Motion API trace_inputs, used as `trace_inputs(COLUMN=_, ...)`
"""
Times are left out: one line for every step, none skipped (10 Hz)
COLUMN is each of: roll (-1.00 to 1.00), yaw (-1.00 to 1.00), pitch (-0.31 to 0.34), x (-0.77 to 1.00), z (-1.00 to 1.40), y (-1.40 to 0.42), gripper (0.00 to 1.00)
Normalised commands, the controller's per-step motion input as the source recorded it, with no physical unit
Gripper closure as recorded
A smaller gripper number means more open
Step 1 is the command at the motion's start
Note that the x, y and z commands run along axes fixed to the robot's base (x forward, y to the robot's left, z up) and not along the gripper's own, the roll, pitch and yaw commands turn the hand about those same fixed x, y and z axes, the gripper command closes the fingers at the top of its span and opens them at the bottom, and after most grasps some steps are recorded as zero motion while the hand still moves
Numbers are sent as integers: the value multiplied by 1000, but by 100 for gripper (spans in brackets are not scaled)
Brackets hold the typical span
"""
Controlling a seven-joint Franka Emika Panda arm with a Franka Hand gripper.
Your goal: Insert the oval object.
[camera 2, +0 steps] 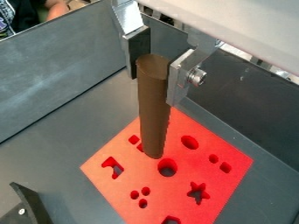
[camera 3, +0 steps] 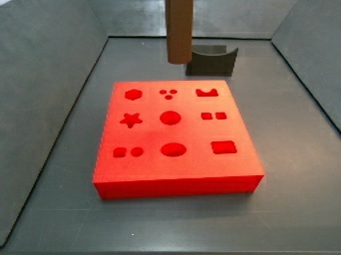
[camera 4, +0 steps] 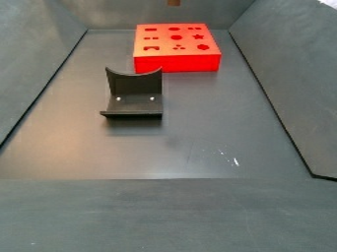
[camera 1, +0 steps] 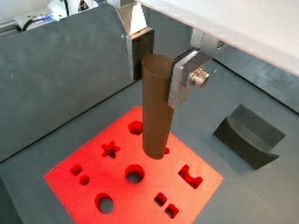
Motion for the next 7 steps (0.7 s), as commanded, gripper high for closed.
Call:
trace_inputs(roll=0, yaw=0, pitch=9, x=0, z=-9, y=0, gripper=100)
trace_inputs(roll=0, yaw=0, pitch=0, x=0, z=-23, y=0, gripper=100)
trace_inputs(roll=-9, yaw=0, pitch=0, x=86, z=-171, y=-131, gripper=100)
trace_inputs(roll=0, yaw=-40, pitch=0, x=206, z=-191, y=-277, gripper=100)
trace_inputs(roll=10, yaw=-43, pitch=0, x=266, z=-169, y=-394, gripper=100)
trace_inputs(roll=4, yaw=-37, pitch=0, x=277, z=-166, y=-431, gripper=100)
trace_inputs(roll=0, yaw=-11, pitch=0, x=257, z=-157, y=-443, gripper=100)
